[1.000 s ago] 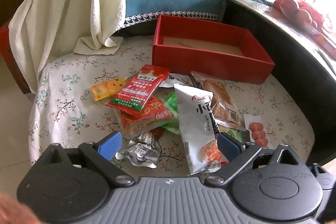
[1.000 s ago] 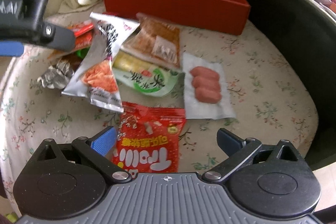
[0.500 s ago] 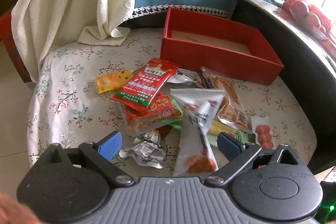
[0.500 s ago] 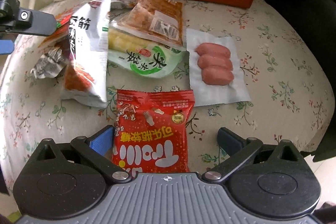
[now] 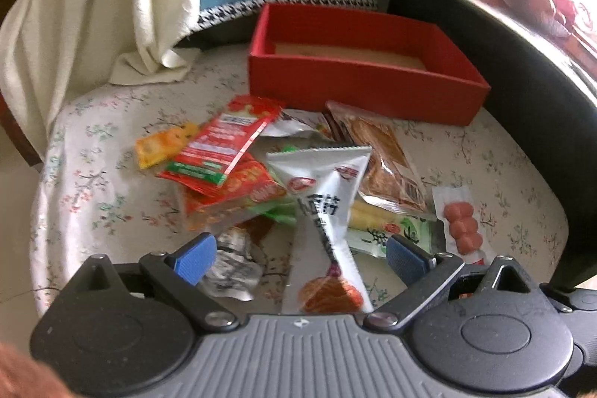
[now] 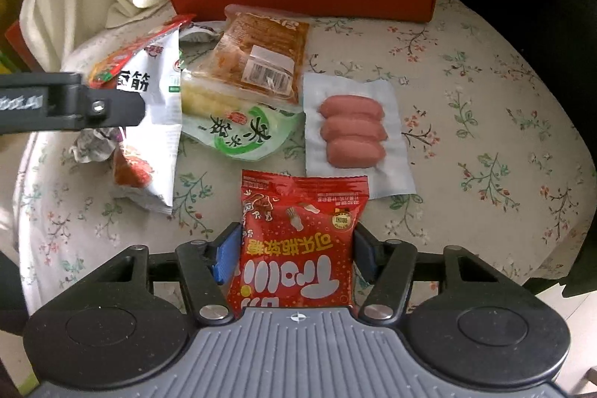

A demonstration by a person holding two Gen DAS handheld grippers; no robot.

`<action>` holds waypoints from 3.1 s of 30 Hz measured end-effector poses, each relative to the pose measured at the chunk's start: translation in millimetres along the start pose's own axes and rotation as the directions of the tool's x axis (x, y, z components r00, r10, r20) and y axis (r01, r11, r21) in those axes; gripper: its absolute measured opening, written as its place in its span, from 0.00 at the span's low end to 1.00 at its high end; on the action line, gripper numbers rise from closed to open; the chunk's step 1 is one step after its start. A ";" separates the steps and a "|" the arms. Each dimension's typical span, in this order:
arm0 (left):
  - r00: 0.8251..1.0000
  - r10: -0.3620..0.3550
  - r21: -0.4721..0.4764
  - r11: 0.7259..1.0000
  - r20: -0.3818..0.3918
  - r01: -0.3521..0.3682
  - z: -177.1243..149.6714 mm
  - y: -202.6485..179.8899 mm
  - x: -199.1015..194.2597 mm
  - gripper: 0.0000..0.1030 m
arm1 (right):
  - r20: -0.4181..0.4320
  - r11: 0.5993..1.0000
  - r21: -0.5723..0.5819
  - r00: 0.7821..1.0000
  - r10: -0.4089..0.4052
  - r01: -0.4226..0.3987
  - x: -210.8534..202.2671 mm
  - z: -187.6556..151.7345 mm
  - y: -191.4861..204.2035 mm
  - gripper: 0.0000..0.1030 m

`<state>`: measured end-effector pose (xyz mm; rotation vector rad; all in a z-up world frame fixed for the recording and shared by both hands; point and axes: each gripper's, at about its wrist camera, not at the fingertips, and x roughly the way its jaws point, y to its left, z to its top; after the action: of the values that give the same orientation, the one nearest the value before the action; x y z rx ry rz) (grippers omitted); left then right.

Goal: Organize snacks
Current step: 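Grasp the red Trolli bag with the right gripper while the left grasps the white triangular packet, then carry both packets over the red box and open both grippers to drop them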

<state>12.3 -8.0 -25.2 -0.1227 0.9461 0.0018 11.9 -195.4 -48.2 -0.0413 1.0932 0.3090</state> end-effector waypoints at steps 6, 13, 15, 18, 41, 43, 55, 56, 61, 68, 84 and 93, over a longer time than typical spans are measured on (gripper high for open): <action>0.999 0.037 0.007 0.999 -0.034 -0.037 4.8 -10.8 23.4 0.90 | 0.018 1.000 -0.004 1.000 0.003 -0.003 0.9 -2.9 -1.6 0.78; 0.994 0.097 0.071 0.993 -0.042 -0.094 -0.7 -19.7 34.9 0.85 | 0.002 0.999 -0.046 1.000 -0.017 0.017 11.7 -8.6 1.4 1.00; 0.994 0.104 0.088 0.991 -0.026 -0.102 -0.9 -21.1 35.0 0.67 | 0.001 1.000 -0.027 1.000 -0.007 0.007 10.1 -7.5 -1.5 0.98; 0.996 0.077 0.107 0.992 -0.048 -0.071 -0.5 -23.5 36.2 0.32 | 0.013 1.000 0.009 1.000 -0.027 0.027 1.3 -6.9 -8.0 0.72; 0.996 -0.083 0.053 0.995 0.016 0.082 13.1 -12.0 -11.0 0.14 | 0.160 0.994 0.093 0.986 0.047 -0.062 -45.0 30.0 -3.4 0.62; 0.996 -0.090 0.048 0.995 0.025 0.089 18.8 -12.3 -11.9 0.14 | 0.185 0.993 0.094 0.981 0.057 -0.076 -48.5 40.8 -0.7 0.62; 0.991 -0.088 0.021 0.996 0.103 0.087 62.2 -10.2 -11.1 0.14 | 0.299 0.989 0.095 0.951 0.078 -0.111 -61.1 94.2 2.0 0.62; 0.990 -0.090 0.021 0.996 0.108 0.088 66.5 -10.8 -10.5 0.14 | 0.306 0.989 0.096 0.949 0.080 -0.115 -61.4 98.7 1.0 0.62; 0.987 -0.092 0.016 0.996 0.130 0.091 83.8 -12.0 -7.1 0.14 | 0.338 0.987 0.105 0.938 0.077 -0.119 -62.2 117.1 -5.1 0.62; 0.985 -0.080 0.001 0.997 0.152 0.081 107.4 -9.8 3.2 0.14 | 0.361 0.984 0.133 0.930 0.065 -0.120 -57.5 139.5 -18.4 0.62; 0.981 -0.057 0.026 0.998 0.187 0.053 166.3 -22.7 38.1 0.14 | 0.381 0.988 0.136 0.924 0.016 -0.073 -30.0 210.8 -34.3 0.62; 0.985 -0.035 0.035 0.999 0.167 0.030 197.9 -34.3 76.8 0.15 | 0.356 0.984 0.166 0.934 -0.004 -0.059 4.1 243.8 -49.3 0.62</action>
<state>219.2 -25.2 30.6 -0.1068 0.7752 -0.0330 238.1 -196.6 55.4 0.1807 0.7561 0.2333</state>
